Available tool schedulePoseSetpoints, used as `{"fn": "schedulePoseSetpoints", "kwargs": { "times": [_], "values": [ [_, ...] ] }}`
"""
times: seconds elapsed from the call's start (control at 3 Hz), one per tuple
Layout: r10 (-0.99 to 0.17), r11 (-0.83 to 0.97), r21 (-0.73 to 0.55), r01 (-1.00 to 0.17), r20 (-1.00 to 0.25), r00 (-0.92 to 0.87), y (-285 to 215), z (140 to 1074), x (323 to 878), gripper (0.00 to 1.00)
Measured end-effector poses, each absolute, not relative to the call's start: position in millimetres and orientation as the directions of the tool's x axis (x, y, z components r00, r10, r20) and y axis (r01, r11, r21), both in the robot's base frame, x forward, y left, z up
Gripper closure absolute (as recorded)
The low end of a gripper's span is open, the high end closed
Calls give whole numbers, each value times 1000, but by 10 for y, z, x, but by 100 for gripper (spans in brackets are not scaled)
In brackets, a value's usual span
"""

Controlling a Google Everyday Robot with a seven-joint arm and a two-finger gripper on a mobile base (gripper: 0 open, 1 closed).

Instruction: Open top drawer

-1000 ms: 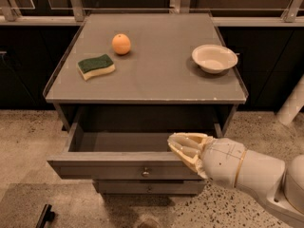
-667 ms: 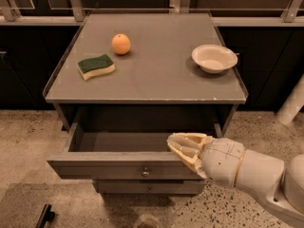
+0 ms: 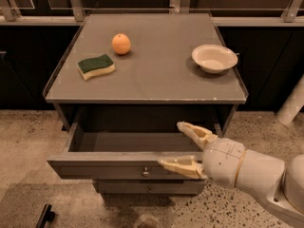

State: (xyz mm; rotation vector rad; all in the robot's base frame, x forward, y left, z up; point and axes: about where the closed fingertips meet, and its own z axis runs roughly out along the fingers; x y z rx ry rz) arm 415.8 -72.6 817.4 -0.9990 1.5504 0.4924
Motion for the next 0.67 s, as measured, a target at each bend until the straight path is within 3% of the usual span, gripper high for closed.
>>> {"fn": "schedulePoseSetpoints", "kwargs": {
  "times": [0.33, 0.67],
  "values": [
    [-323, 547, -215, -809, -946, 33, -725, 8174, 4158, 0],
    [-323, 547, -215, -809, -946, 33, -725, 8174, 4158, 0]
  ]
}}
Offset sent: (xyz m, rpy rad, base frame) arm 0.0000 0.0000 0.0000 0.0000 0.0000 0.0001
